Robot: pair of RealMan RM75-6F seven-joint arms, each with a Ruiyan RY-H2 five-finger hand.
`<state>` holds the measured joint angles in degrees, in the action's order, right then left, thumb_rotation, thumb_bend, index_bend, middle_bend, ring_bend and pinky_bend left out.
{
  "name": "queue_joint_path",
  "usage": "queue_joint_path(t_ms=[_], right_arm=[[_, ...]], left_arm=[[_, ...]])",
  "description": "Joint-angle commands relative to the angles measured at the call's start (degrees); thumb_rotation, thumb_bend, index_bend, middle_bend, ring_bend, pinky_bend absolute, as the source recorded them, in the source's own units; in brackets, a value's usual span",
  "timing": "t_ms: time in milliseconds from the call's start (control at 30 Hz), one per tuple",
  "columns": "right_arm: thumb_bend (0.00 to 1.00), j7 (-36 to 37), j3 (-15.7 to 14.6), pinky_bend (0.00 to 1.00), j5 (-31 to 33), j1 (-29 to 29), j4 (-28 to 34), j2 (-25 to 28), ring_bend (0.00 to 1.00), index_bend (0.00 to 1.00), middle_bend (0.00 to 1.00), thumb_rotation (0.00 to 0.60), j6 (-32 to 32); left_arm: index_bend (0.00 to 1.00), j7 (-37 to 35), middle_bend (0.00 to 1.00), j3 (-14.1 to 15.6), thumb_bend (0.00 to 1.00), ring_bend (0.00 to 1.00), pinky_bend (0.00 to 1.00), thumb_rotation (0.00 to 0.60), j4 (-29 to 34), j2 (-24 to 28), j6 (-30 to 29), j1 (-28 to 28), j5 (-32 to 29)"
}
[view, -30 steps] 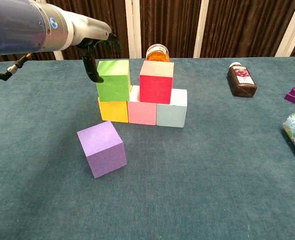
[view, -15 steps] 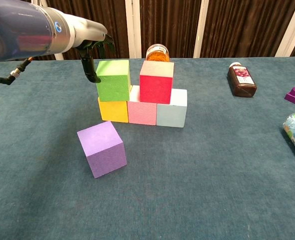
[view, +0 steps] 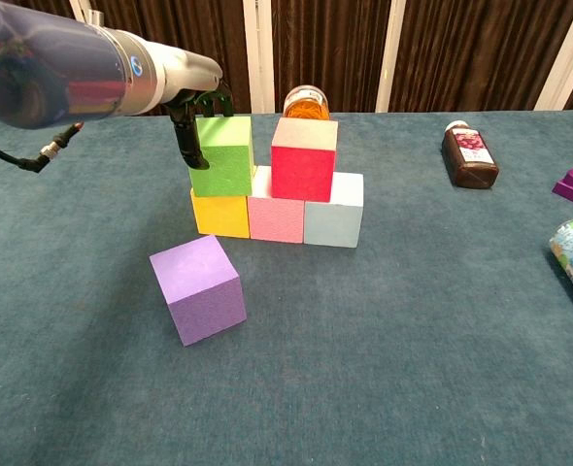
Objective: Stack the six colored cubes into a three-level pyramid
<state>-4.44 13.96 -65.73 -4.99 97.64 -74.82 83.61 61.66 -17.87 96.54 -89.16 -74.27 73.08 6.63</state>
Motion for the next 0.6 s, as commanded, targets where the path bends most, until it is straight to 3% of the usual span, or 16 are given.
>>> queue_joint_path(t_ms=[33,600], right_arm=[[0.28,0.13,0.09,0.0,0.25,-0.12,-0.14,-0.02,0.0,0.13,0.14,0.6,-0.29],[0.28,0.04,0.03,0.0,0.11,-0.23,-0.24,-0.4,0.0,0.13,0.14,0.6,0.04]], left_arm=[[0.25,0.14,0.27,-0.13,0.35,0.0,0.0,0.6,-0.28,-0.34,0.1,0.06,0.25],[0.31,-0.78,0.29,-1.65,0.37,0.0,0.0,0.6,-0.23,0.62,0.79,-0.59,4.02]])
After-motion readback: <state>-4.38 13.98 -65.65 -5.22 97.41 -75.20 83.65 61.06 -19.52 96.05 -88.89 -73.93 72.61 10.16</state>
